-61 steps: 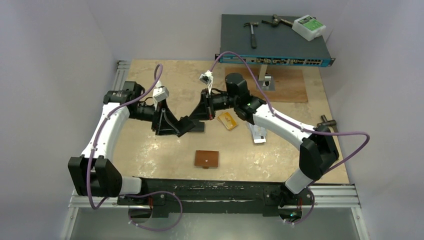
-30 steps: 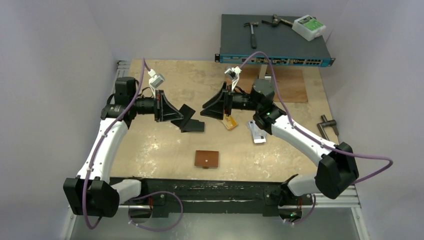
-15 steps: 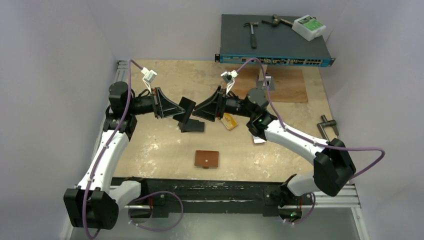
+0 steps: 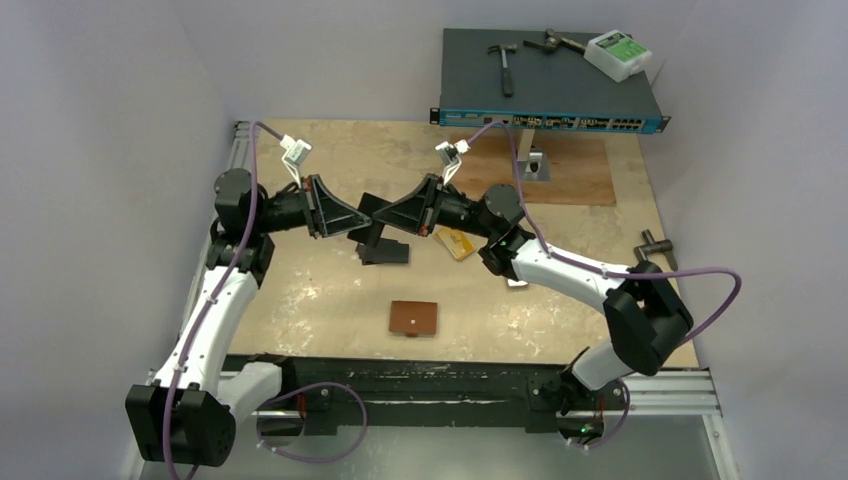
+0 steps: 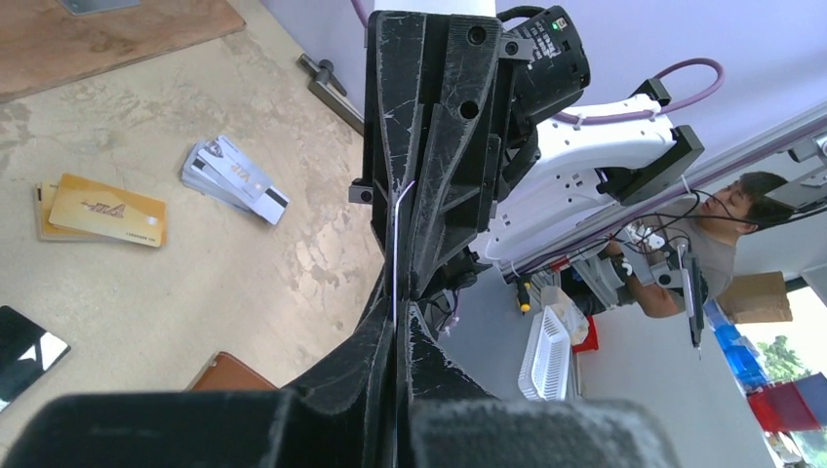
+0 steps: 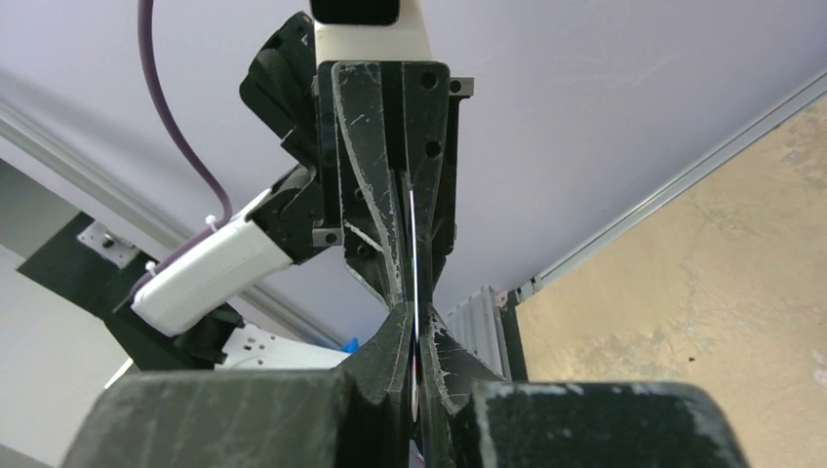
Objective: Put the credit cards into the card holder
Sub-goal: Pick up the credit card from the center of the board, then insert the credit card into the card holder.
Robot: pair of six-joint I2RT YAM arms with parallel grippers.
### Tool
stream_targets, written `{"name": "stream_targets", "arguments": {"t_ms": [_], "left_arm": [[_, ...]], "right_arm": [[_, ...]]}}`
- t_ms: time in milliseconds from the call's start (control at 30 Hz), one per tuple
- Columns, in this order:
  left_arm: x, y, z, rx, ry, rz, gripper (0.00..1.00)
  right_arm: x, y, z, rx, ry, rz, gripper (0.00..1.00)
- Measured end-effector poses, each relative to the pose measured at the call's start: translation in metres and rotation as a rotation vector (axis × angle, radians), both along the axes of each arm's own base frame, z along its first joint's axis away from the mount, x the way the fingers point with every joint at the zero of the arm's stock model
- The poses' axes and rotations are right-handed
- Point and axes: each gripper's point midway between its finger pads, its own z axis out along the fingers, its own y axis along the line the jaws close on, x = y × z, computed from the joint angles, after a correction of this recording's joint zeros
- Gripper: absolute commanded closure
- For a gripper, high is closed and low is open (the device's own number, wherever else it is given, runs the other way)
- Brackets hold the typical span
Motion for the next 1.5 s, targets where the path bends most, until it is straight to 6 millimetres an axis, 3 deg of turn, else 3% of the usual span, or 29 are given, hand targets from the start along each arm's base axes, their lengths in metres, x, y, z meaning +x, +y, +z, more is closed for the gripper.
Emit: {"name": "stream_targets", "arguments": {"t_ms": [100,233,300,467,667,1000,1200,1333,1500], "left_arm": [[0.0,0.0,0.002,0.0,-0.009,0.01,0.98],[0.0,0.0,-0.002,0.009,-0.007,0.014,0.74],[-0.003,0.0,-0.007,0.021,0.007,0.004,0.69],[-0.012,0.0,-0.016,0.071,0.018,-0.022,0.65],[-0.021,0.003,-0.01,0.119,-0.049,-0.051,0.65],[-0.022,0.004,-0.017,0.14,-0.061,-0.075,0.73],[-0.018,0.004,-0.014,0.133,-0.069,-0.073,0.92],[-0.016,0.003,-0.011,0.123,-0.075,-0.068,0.98],[-0.014,0.002,-0.008,0.105,-0.063,-0.067,1.0]], "right_arm": [[0.003,0.002,-0.001,0.017,0.024,-0.004,1.0],[0.003,0.002,-0.002,0.023,0.039,-0.006,1.0],[0.003,0.001,-0.002,0.018,0.04,-0.007,1.0],[0.005,-0.002,-0.009,-0.058,0.026,0.035,1.0],[0.005,-0.002,-0.01,-0.15,-0.042,0.081,1.0],[-0.01,-0.001,-0.022,-0.242,-0.095,0.171,1.0],[-0.019,0.001,-0.029,-0.275,-0.102,0.207,1.0],[-0.02,0.002,-0.025,-0.258,-0.109,0.211,0.79],[-0.023,0.002,-0.014,-0.189,-0.105,0.213,0.74]]}}
